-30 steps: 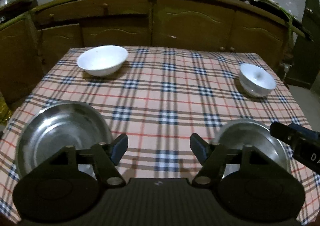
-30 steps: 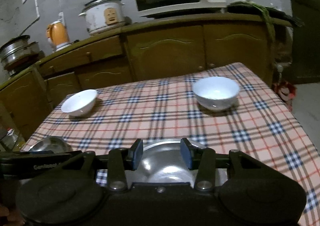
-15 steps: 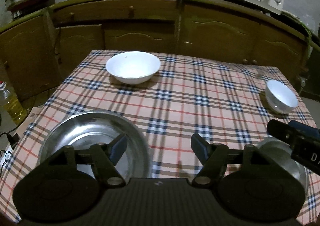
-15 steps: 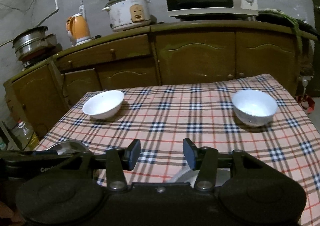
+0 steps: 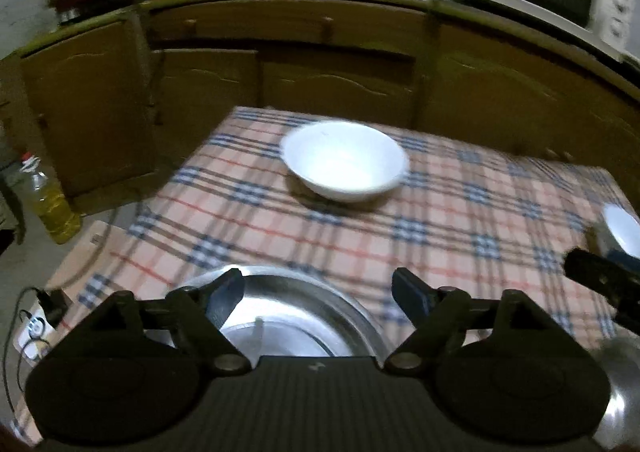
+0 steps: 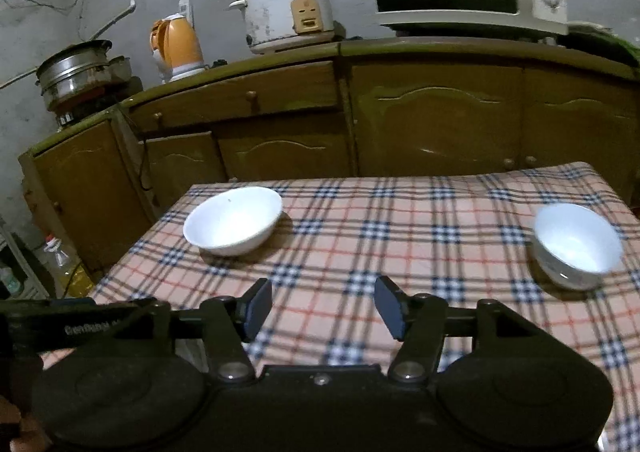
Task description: Organize plates and bowls
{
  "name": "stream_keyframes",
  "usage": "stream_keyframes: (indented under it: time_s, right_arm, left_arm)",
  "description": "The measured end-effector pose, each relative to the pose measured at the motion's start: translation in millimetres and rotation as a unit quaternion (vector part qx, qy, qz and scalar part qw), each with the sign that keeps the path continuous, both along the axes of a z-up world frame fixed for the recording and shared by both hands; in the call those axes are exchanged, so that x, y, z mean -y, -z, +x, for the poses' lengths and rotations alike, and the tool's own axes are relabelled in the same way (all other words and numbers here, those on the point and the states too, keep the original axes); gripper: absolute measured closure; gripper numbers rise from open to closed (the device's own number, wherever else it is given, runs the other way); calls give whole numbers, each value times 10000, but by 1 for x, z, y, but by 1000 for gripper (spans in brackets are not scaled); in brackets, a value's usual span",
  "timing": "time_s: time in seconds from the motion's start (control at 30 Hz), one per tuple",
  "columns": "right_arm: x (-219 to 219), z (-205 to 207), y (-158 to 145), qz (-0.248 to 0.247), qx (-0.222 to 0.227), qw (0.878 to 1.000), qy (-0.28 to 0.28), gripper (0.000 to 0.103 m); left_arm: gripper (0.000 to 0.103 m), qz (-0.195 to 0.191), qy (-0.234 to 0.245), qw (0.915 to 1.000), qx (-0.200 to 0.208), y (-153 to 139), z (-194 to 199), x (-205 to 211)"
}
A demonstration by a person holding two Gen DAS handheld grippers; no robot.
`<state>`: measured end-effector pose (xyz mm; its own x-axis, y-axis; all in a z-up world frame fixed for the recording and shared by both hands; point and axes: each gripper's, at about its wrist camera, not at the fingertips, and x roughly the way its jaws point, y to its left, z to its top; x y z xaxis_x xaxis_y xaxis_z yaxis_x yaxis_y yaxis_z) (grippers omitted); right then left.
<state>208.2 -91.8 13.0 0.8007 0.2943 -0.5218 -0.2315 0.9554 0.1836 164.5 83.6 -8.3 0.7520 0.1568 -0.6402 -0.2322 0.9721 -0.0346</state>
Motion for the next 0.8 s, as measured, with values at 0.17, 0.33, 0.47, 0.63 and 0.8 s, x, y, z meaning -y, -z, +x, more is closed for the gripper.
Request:
stream_keyframes:
  time_s: [0.17,0.33,0.47,0.63,0.8]
  right_arm:
    - [-23,51,1,164,-76,9998,-63,27]
    - [-54,109,15,217,-332,9991,-120,26]
    - [-76,148,33,326,-552,9979,-84,26]
    - [-94,189,63,294,-975,9948,68,26]
    - [-101,209,78,387,-1175,9923,-62,47]
  left_arm:
    - [16,120,-316,9994,91,-7,46,-35]
    - [16,65,-427,9991,17,1,96,-57]
    - [16,33,-297,9996,-15,9,129,-64]
    - [21,107,-180,9997,-132,27,159,-65]
    - [59,-24,-182,9990,-413,46,182,-71]
